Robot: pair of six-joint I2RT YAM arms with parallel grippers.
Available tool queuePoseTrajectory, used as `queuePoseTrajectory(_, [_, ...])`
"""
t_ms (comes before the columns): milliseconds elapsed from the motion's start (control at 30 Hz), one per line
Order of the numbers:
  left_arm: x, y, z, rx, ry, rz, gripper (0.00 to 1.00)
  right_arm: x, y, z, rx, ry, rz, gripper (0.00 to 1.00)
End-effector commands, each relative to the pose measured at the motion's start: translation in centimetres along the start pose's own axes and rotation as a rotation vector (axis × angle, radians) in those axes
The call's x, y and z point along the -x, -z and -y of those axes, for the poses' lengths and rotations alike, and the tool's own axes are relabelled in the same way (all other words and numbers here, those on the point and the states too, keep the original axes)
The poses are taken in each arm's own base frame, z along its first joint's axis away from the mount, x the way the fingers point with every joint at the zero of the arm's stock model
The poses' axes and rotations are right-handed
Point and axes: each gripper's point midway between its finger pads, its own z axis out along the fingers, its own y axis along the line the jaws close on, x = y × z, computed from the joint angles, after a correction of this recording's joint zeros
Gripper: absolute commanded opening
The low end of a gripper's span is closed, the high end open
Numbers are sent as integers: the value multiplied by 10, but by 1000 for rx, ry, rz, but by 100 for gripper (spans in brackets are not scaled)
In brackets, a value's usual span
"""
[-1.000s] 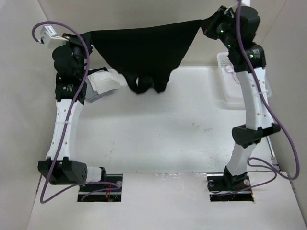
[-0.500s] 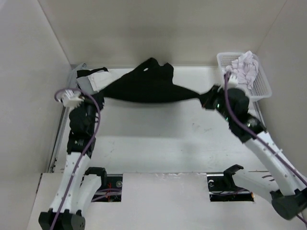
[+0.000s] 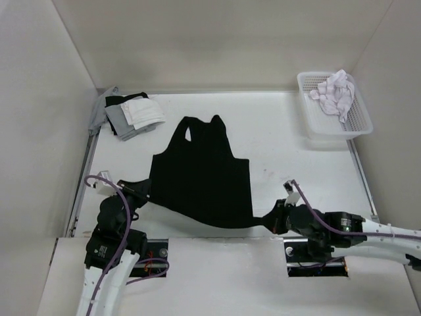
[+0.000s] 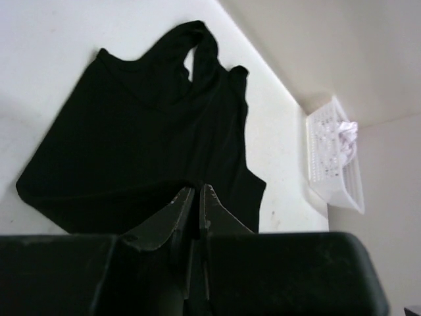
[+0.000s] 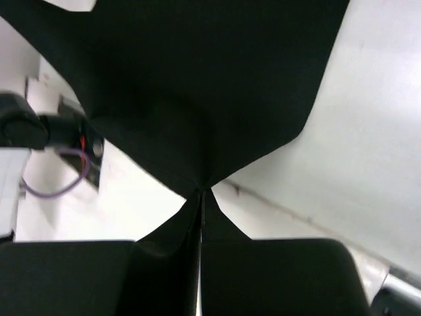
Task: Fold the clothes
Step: Fold the tank top
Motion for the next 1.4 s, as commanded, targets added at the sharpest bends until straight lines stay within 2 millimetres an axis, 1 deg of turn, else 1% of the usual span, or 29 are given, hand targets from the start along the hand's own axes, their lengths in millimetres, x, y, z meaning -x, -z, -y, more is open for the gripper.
queuePoseTrajectory(0, [22, 13, -4, 70, 39, 79, 2, 11, 6, -10, -51, -67, 56, 0])
queuePoseTrajectory(67, [32, 6, -2, 76, 27, 122, 2, 25, -3, -16, -83, -10, 101, 1])
queuePoseTrajectory(133, [39, -13, 6, 78, 7, 146, 2, 56, -21, -15, -125, 28, 171, 0])
queuePoseTrajectory(200, [46, -37, 17, 70, 4, 169, 2, 95, -41, -20, -101, 46, 234, 0])
queuePoseTrajectory(267, [56, -65, 23, 74, 13, 212, 2, 142, -60, -20, -69, 46, 302, 0])
queuePoseTrajectory(300, [61, -80, 25, 83, 12, 228, 2, 167, -68, -18, -62, 31, 329, 0])
queuePoseTrajectory(400, [76, -131, 23, 127, 34, 271, 2, 232, -94, -11, -58, 15, 378, 0])
queuePoseTrajectory(433, [83, -148, 26, 129, 37, 282, 2, 247, -101, -10, -61, 17, 386, 0])
queuePoseTrajectory(500, [95, -182, 36, 127, 41, 286, 2, 285, -119, 0, -87, 8, 406, 0])
queuePoseTrajectory(533, [99, -201, 44, 116, 36, 278, 2, 301, -129, 6, -97, -4, 406, 0])
queuePoseTrajectory(567, [103, -218, 47, 123, 29, 271, 2, 316, -140, 14, -105, -12, 403, 0])
queuePoseTrajectory(633, [104, -254, 53, 125, 22, 253, 4, 343, -160, 32, -128, -38, 398, 0])
queuePoseTrajectory(667, [102, -272, 53, 135, 8, 237, 4, 353, -172, 42, -143, -46, 390, 0])
queuePoseTrajectory(700, [97, -285, 51, 147, -5, 226, 6, 362, -183, 51, -157, -62, 381, 0])
queuePoseTrajectory(733, [94, -303, 47, 159, -16, 216, 9, 370, -195, 63, -176, -80, 372, 2])
queuePoseTrajectory(767, [92, -315, 45, 165, -19, 207, 12, 378, -206, 71, -185, -84, 370, 8])
queuePoseTrajectory(800, [88, -329, 38, 182, -18, 194, 19, 385, -217, 79, -198, -90, 369, 16])
queuePoseTrajectory(833, [88, -334, 36, 185, -15, 191, 23, 391, -228, 86, -203, -97, 363, 26])
queuePoseTrajectory(867, [89, -337, 34, 185, -15, 192, 29, 392, -238, 91, -204, -100, 346, 36])
queuePoseTrajectory(900, [91, -335, 32, 186, -15, 193, 33, 390, -243, 94, -205, -103, 325, 41])
queuePoseTrajectory(933, [92, -328, 33, 183, -16, 196, 34, 384, -245, 95, -213, -104, 303, 44])
queuePoseTrajectory(1000, [92, -304, 33, 176, -18, 212, 34, 371, -238, 99, -230, -107, 294, 46])
queuePoseTrajectory(1067, [83, -270, 30, 160, -8, 219, 32, 352, -222, 99, -239, -108, 312, 46])
queuePoseTrajectory(1100, [70, -252, 29, 147, -3, 211, 31, 338, -215, 95, -235, -103, 317, 45])
queuePoseTrajectory(1167, [46, -217, 15, 148, 11, 195, 31, 304, -202, 82, -212, -101, 328, 35])
queuePoseTrajectory(1233, [24, -192, -5, 161, 6, 153, 30, 266, -193, 71, -183, -96, 314, 19])
queuePoseTrajectory(1267, [12, -181, -19, 179, -6, 115, 30, 247, -189, 69, -175, -107, 304, 10])
queuePoseTrajectory(1300, [-1, -170, -33, 197, -9, 74, 30, 229, -186, 67, -169, -116, 293, 5])
queuePoseTrajectory(1367, [-15, -154, -63, 242, -4, 8, 30, 200, -177, 72, -177, -133, 279, 3])
